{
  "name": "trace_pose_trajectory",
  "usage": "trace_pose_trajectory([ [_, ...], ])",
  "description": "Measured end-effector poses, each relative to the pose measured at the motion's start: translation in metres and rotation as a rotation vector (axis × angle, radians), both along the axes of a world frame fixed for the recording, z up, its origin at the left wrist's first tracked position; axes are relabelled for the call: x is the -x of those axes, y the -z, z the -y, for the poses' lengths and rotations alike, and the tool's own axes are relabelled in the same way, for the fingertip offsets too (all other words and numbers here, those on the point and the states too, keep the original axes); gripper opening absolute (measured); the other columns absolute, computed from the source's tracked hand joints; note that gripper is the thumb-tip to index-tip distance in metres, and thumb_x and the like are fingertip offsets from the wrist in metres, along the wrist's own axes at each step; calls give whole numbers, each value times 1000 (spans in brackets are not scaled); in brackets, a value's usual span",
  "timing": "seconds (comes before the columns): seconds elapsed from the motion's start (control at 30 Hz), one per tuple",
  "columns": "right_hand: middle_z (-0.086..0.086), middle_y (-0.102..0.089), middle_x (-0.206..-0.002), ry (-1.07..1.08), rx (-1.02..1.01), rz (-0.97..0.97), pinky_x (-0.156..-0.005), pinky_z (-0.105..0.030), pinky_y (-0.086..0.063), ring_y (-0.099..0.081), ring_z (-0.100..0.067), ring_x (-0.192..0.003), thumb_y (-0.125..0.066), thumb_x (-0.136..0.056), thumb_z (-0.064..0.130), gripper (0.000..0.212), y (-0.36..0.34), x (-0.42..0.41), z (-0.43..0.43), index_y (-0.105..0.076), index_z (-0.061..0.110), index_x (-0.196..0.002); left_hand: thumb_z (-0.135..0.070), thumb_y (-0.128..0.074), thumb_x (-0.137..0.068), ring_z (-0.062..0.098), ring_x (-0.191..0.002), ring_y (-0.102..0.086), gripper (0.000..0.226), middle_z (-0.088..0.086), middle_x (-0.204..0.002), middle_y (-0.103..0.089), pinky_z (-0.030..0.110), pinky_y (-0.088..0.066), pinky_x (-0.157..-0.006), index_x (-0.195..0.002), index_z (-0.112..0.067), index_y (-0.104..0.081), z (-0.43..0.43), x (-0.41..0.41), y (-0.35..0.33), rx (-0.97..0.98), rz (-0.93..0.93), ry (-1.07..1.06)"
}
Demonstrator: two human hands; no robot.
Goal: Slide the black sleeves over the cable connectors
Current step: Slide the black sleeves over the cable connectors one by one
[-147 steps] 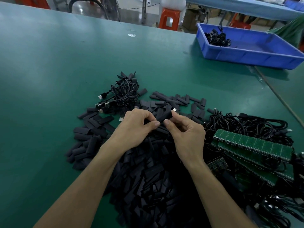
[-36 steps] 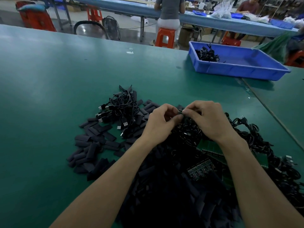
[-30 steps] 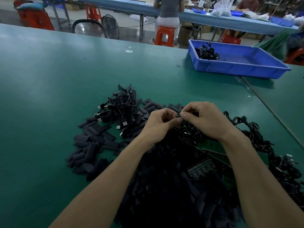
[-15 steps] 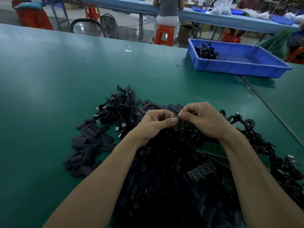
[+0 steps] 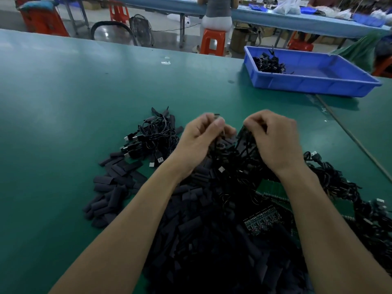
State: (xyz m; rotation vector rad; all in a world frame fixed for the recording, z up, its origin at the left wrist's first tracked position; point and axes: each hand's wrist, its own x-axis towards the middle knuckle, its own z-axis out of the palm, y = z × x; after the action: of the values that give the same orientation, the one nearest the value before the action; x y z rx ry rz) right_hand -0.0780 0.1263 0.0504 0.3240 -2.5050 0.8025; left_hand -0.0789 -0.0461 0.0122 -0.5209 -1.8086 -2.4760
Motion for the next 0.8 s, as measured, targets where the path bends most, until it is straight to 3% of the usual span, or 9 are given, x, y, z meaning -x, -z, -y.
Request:
trace_pose_trajectory([
  [0.1,-6,-75,-88,50,-153,-182,-81,-42,-50,-64,-26,-79,-63,-98,22,17,-3,-16,16,-74,10,-96,-9,-44,-106,8,-51,-56,16,-5,-62,-63,22,-51,-56,-94,-18,-48,17,-5,-8,70,-191,-275],
  [0.17,-5,-75,-90,29,-298,-72,-86,-41,-49,-64,-24,-81,-60,-99,24,18,0,-29,29,-75,14,-98,-13,-48,-105,5,-48,-43,16,-3,-59,-50,20,-40,-49,-94,-23,-52,30,-8,-8,230,-361,-431],
  [0.27,2,-75,-95,-37,-391,172,-89,-36,-52,-66,-20,-88,-61,-95,22,17,7,-48,43,-76,23,-100,-27,-55,-102,13,-61,-53,16,-2,-73,-61,29,-43,-56,-100,-16,-67,43,-15,-6,508,-488,-539],
  [0.37,2,-72,-95,-160,-445,368,-79,-37,-57,-67,-22,-89,-59,-91,21,17,14,-56,53,-74,26,-97,-30,-53,-103,12,-86,-66,27,-7,-98,-71,36,-54,-73,-114,-13,-72,53,-22,0,769,-545,-566],
  [0.43,2,-70,-100,-243,-483,382,-83,-36,-53,-65,-22,-96,-59,-95,27,15,22,-55,59,-72,24,-101,-31,-44,-106,8,-82,-59,34,-19,-92,-60,34,-51,-68,-127,-18,-66,57,-27,6,899,-536,-554],
  [0.5,2,-66,-109,-286,-596,363,-89,-36,-40,-58,-23,-107,-61,-97,33,20,33,-52,64,-69,23,-112,-30,-37,-106,6,-79,-51,41,-20,-88,-50,32,-46,-65,-141,-21,-56,58,-32,11,988,-484,-508],
  [0.6,1,-60,-118,-287,-745,389,-91,-37,-28,-50,-25,-116,-59,-98,40,31,46,-52,69,-64,25,-124,-28,-38,-107,12,-92,-59,44,-15,-107,-64,36,-48,-68,-151,-29,-42,60,-35,17,1120,-365,-414],
  [0.7,1,-60,-113,-276,-734,370,-85,-36,-22,-50,-26,-113,-61,-97,39,26,49,-53,72,-67,25,-118,-31,-47,-105,-1,-75,-58,34,-25,-89,-67,31,-41,-60,-138,-38,-42,63,-32,24,1149,-275,-346],
  [0.8,0,-59,-109,-286,-729,403,-84,-37,-22,-51,-27,-110,-63,-96,34,16,46,-53,71,-64,21,-105,-34,-56,-101,-5,-79,-62,12,-26,-82,-69,36,-52,-70,-109,-40,-49,66,-30,32,1061,-163,-291],
])
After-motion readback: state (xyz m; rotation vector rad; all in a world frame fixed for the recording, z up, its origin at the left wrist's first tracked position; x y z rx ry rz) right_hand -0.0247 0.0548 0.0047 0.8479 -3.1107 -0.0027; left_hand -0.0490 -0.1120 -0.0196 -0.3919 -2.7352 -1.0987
